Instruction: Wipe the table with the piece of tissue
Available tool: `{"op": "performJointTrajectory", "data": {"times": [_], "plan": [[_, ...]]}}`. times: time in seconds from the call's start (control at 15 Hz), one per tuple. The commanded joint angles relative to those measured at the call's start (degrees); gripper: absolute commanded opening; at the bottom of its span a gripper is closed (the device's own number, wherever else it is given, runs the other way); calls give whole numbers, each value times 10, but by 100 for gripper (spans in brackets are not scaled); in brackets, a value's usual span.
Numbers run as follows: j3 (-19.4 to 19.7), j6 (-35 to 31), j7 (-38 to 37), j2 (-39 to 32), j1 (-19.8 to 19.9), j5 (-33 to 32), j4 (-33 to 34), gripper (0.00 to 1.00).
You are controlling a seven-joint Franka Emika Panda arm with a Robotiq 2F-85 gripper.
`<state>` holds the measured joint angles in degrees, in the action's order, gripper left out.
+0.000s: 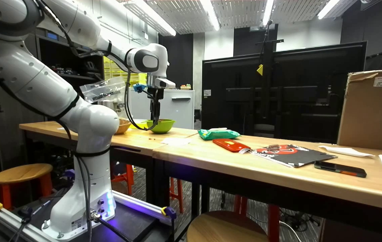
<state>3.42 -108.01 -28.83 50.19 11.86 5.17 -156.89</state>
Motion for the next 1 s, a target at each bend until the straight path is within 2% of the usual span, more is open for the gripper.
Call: {"op": "performJointTrajectory", "data": {"times": [0.0,0.67,0.93], "plan": [[-14,2,10,-1,15,10,1,100],[-19,-1,7,-8,10,14,2,100],[-22,-60,5,8,30,0,-30,100]]}}
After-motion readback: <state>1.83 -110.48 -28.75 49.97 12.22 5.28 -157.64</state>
